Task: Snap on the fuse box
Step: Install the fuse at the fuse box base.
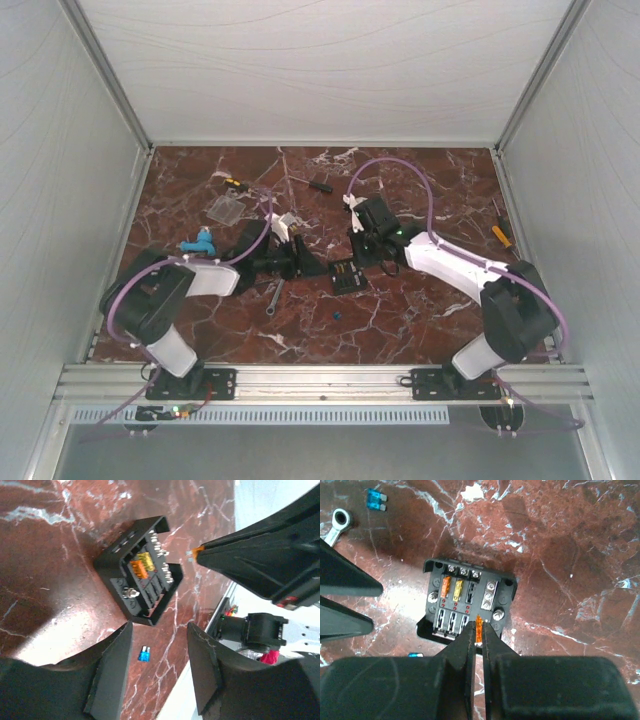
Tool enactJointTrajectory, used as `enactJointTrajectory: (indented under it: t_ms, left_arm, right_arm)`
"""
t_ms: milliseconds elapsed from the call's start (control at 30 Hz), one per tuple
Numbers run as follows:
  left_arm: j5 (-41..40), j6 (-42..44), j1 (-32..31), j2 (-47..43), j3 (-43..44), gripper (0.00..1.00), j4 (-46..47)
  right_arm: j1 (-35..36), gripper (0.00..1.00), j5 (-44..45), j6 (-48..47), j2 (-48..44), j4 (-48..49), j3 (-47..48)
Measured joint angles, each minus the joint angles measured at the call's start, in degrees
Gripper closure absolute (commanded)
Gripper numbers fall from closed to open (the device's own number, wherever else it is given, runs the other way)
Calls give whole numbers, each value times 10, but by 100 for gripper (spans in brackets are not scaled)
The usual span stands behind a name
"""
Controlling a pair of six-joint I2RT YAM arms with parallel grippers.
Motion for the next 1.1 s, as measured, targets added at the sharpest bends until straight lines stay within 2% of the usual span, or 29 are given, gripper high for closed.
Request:
enactJointTrajectory:
  t_ms: [267, 500, 733, 1100]
  left_arm:
    - [-3, -18, -27, 66, 32, 69, -24]
    - [-10, -45, -32, 103, 45, 77, -21]
    - [-32, -63, -33, 115, 49, 77, -29]
    - [-54, -83, -42, 123, 59, 73, -29]
  right_arm:
    - [1, 100, 10, 13, 35, 17, 14]
    - [1, 100, 9, 24, 64, 29, 16]
    - [5, 100, 7, 40, 75, 32, 22]
    - [13, 100, 22, 74, 89, 35, 25]
